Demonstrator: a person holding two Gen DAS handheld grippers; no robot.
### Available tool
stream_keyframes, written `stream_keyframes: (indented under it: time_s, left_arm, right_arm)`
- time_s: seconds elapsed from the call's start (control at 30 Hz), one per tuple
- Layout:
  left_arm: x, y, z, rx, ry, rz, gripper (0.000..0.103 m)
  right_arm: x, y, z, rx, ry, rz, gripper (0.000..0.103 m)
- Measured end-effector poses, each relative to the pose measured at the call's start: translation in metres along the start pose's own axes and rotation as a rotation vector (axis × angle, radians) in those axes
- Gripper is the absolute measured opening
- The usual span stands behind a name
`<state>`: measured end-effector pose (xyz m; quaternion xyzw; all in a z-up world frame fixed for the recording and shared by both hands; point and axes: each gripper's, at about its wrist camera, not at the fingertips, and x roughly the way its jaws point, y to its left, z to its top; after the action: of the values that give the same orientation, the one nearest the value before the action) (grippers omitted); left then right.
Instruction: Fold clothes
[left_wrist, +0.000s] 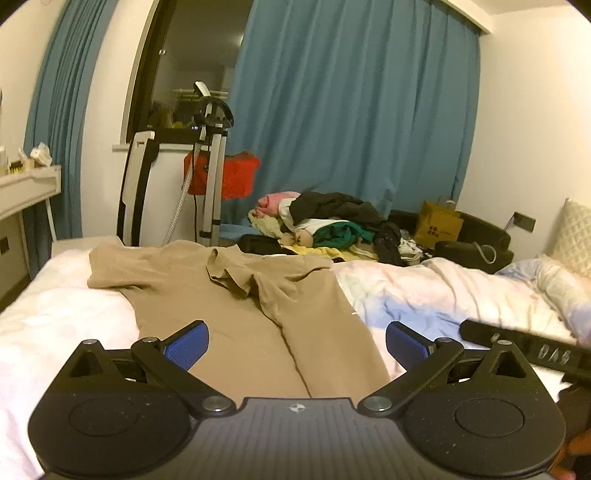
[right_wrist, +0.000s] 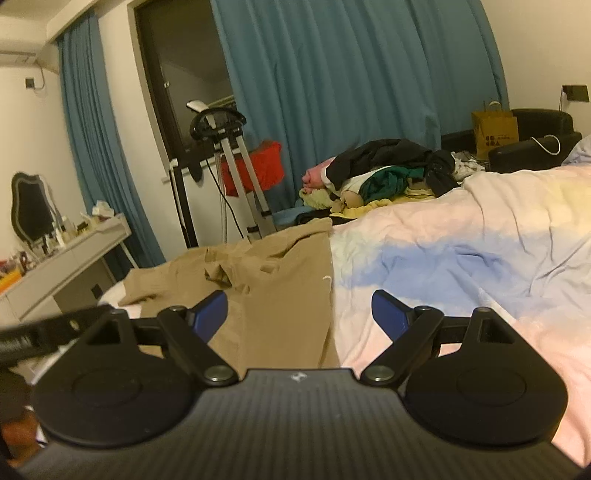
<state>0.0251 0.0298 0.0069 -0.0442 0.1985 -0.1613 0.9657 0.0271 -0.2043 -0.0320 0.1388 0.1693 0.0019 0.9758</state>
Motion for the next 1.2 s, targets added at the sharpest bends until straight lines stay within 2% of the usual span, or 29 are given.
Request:
stream_keyframes:
  time_s: [0.2, 0.37, 0.5, 0.67, 0.8, 0.93, 1.03, 1.1, 1.2]
  left_arm:
    - [0.001, 0.009, 0.004, -0.001, 0.004, 0.023, 0.103]
    - [0.000, 0.031, 0.011, -0.103, 0.013, -0.030, 0.103]
    - [-0.002, 0.057, 0.020, -0.174, 0.014, -0.055, 0.103]
    - [-0.001, 0.096, 0.025, -0.240, -0.011, -0.009, 0.103]
    - [0.009, 0.126, 0.026, -0.280, -0.011, 0.013, 0.103]
    - [0.021, 0.161, 0.028, -0.335, -0.035, 0.063, 0.103]
    - [0.038, 0.195, 0.019, -0.460, -0.032, 0.068, 0.103]
    - [0.050, 0.216, 0.010, -0.539, -0.027, 0.107, 0.103]
    - [0.067, 0.241, 0.000, -0.631, -0.019, 0.156, 0.103]
  right_arm:
    - [0.004, 0.010, -0.005, -0.042, -0.004, -0.003, 0.086]
    - [0.012, 0.017, -0.010, -0.077, 0.005, 0.013, 0.086]
    - [0.041, 0.024, -0.002, -0.097, 0.071, 0.035, 0.086]
    - [0.110, 0.049, 0.030, -0.125, 0.193, 0.123, 0.086]
    - [0.188, 0.098, 0.044, -0.185, 0.229, 0.222, 0.086]
    - [0.262, 0.178, 0.031, -0.293, 0.288, 0.336, 0.086]
    - [0.315, 0.241, 0.015, -0.372, 0.339, 0.439, 0.085]
    - [0.343, 0.278, 0.004, -0.400, 0.359, 0.513, 0.085]
    - [0.376, 0.307, -0.007, -0.408, 0.375, 0.532, 0.085]
